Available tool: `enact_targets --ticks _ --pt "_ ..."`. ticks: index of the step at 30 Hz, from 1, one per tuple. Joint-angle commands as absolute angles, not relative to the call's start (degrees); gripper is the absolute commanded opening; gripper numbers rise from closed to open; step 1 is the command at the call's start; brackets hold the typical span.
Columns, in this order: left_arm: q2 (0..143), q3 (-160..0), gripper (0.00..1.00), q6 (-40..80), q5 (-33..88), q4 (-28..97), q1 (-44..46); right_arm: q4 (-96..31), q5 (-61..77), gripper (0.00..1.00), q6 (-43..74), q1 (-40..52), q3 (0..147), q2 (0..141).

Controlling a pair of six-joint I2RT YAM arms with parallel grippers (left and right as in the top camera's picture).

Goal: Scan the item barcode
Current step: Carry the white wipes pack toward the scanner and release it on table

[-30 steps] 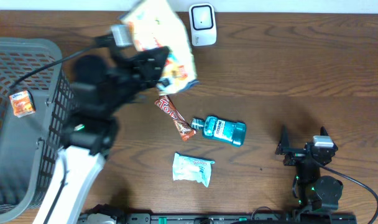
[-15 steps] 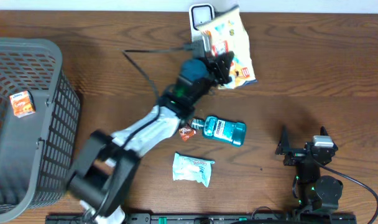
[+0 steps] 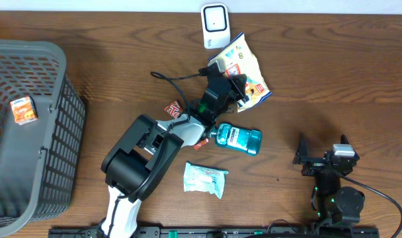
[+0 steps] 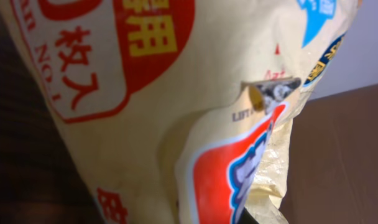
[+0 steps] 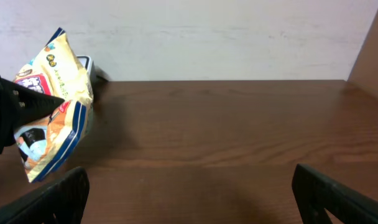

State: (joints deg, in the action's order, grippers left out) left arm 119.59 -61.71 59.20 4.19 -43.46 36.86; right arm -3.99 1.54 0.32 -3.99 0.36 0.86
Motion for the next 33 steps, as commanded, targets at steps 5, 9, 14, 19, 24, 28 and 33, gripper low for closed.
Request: enact_targets --ticks 5,9,14,19,24,28,33 --pt "119.9 -63.0 0.07 62.3 2.7 -41.5 38.4 -4.2 1.6 0.99 -0.5 -3.7 0.3 0.7" --pt "119.9 -63.0 0.08 62.3 0.3 -37.9 40.0 -4.2 1.7 0.99 -0.5 -3.7 0.3 0.7" --pt "119.9 -63.0 0.08 62.3 -0.5 -31.4 41.0 -4.2 1.6 0.99 -0.5 -3.7 0.3 0.7" --pt "119.9 -63.0 0.08 62.3 3.0 -27.3 41.4 -4.2 1.6 0.99 -0.5 -3.7 0.3 0.7" --pt "119.6 -63.0 0.45 61.7 9.9 -30.1 41.5 -4.2 1.6 0.99 -0.5 -3.7 0.3 0.7" --pt "117.5 -63.0 0.84 60.8 11.0 -30.3 41.4 -4.2 1.6 0.99 -0.5 -3.7 0.3 0.7" --pt "108.4 -63.0 0.98 49.1 10.9 -29.9 41.4 -4.2 1.7 0.99 -0.5 -3.7 0.3 0.7"
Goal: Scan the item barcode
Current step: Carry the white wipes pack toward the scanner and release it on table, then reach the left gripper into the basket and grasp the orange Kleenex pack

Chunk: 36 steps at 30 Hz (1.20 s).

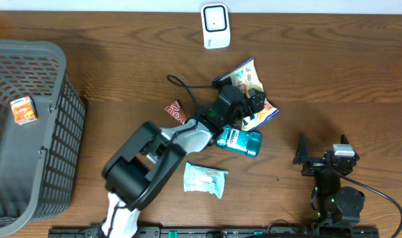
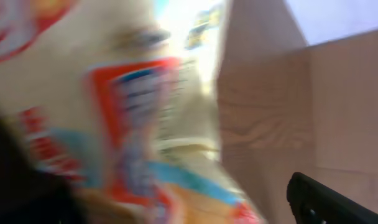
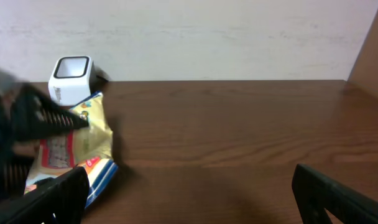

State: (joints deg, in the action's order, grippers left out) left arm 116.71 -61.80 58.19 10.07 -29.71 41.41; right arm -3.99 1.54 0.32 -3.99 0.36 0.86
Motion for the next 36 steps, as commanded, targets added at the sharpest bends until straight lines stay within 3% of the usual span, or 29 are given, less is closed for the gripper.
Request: enact_targets --ticks 1,10,21,29,36 --pt "106.1 -63.0 0.98 46.7 10.9 -29.4 41.2 -4.2 1.7 0.99 -0.5 -3.7 0.3 0.7" --pt "82.1 -63.0 0.99 25.6 5.5 -14.8 30.5 -4.2 1.6 0.99 -0.5 -3.7 0.3 0.7" --pt "58.4 -63.1 0.99 22.3 6.5 6.9 -7.4 -4.2 1.6 0.99 -0.5 -3.7 0.3 0.7" --pt "59.6 -63.1 0.99 13.8 6.4 21.1 -29.1 -4.2 1.7 0.99 -0.5 -3.7 0.3 0.7" --pt "72.7 -63.1 0.99 13.7 5.9 21.1 -44.1 -4.2 1.6 0.99 -0.5 -3.7 0.3 0.7"
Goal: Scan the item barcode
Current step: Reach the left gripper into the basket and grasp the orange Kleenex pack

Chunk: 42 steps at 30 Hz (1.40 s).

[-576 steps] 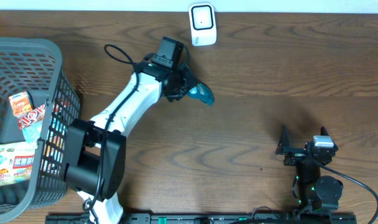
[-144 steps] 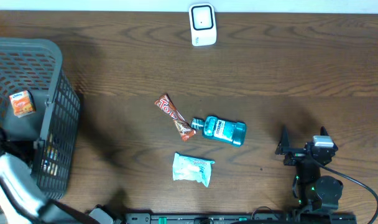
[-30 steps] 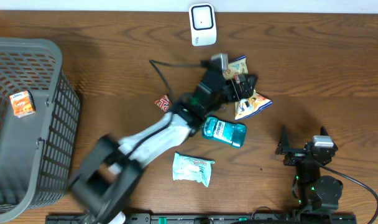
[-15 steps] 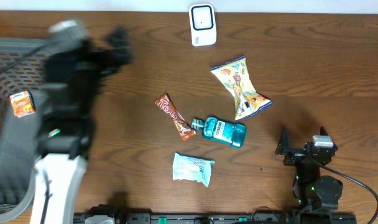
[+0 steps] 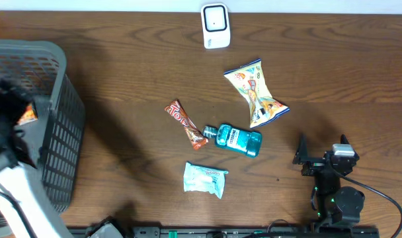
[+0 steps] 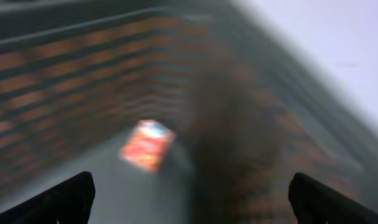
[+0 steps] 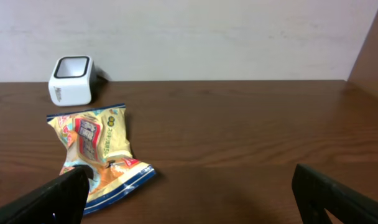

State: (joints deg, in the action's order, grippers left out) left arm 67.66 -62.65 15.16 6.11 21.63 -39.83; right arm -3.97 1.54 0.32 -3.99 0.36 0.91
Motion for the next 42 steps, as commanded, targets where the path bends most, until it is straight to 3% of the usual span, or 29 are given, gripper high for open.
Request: enact_targets --ticks 1,7,22,41,42 --pt "74.8 -63.1 0.99 13.3 4.8 20.8 -45.0 -4.2 1.6 0.99 -0.5 -3.7 0.3 0.7" --pt "86.3 -63.1 0.99 0.0 4.2 19.5 -45.8 -4.2 1.6 0.99 -0.5 -3.7 0.3 0.7" --pt "103.3 -63.1 0.98 -13.9 5.1 5.5 -43.8 -4.2 1.6 0.99 -0.5 -3.7 0.3 0.7" --pt "113.5 -63.1 0.98 -12.4 4.0 -0.9 -41.0 -4.2 1.6 0.99 -0.5 -3.7 0.3 0.7" --pt "113.8 -63.1 0.9 -12.4 4.0 -0.9 -40.8 -4.2 1.6 0.99 -0.5 -3.7 0.3 0.7"
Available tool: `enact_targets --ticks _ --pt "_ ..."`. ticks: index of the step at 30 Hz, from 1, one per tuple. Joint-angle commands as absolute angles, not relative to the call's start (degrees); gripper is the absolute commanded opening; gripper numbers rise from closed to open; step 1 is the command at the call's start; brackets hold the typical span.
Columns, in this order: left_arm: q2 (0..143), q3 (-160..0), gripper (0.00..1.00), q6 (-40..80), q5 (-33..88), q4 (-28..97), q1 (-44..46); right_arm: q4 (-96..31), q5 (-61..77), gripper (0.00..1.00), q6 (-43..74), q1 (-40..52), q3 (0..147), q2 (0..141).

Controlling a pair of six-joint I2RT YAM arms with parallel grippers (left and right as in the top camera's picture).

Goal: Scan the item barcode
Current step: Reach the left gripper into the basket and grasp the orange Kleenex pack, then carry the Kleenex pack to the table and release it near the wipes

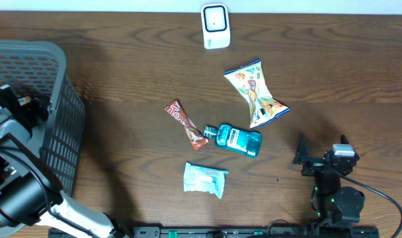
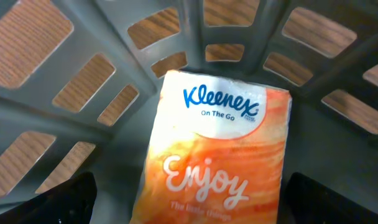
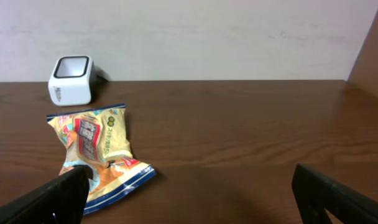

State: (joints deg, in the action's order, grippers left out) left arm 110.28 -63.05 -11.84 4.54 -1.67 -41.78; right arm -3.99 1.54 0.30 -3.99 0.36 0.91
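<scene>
An orange Kleenex tissue pack (image 2: 217, 155) lies flat on the floor of the grey mesh basket (image 1: 52, 59). My left gripper (image 2: 204, 208) hangs open close above it, with one dark fingertip at each lower corner of the left wrist view, either side of the pack. In the overhead view the left arm reaches into the basket and covers the pack. The white barcode scanner (image 1: 215, 25) stands at the table's far edge. My right gripper (image 1: 323, 162) rests open at the front right, with nothing between its fingers.
A yellow snack bag (image 1: 257, 92) lies on the table below the scanner and also shows in the right wrist view (image 3: 96, 155). A red chocolate bar (image 1: 186, 124), a teal mouthwash bottle (image 1: 237, 139) and a pale wipes pack (image 1: 205, 180) lie mid-table.
My left gripper has come down inside the basket. The tissue pack, small and blurred before, now fills the left wrist view between the open fingers. The right arm and table items are unchanged.
My left gripper first held the yellow snack bag up near the scanner. It was then lower, beside the mouthwash bottle. By the third moment the bag lay loose on the table and the left arm was over the basket. Now it hovers open over the tissue pack.
</scene>
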Motion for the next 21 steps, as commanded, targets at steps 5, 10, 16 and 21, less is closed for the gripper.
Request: enact_targets --ticks 5,10,16,21 --pt "114.2 -63.1 0.55 -12.3 4.0 -0.8 -40.2 -4.2 1.7 0.99 -0.5 -3.7 0.3 0.7" --pt "113.3 -63.1 0.44 -12.0 4.0 0.2 -40.2 -4.2 1.7 0.99 -0.5 -3.7 0.3 0.7" --pt "106.8 -63.1 0.43 -11.5 3.4 0.8 -40.2 -4.2 1.6 0.99 -0.5 -3.7 0.3 0.7" --pt "95.3 -63.1 0.38 -7.2 3.3 0.8 -40.3 -4.2 1.6 0.99 -0.5 -3.7 0.3 0.7"
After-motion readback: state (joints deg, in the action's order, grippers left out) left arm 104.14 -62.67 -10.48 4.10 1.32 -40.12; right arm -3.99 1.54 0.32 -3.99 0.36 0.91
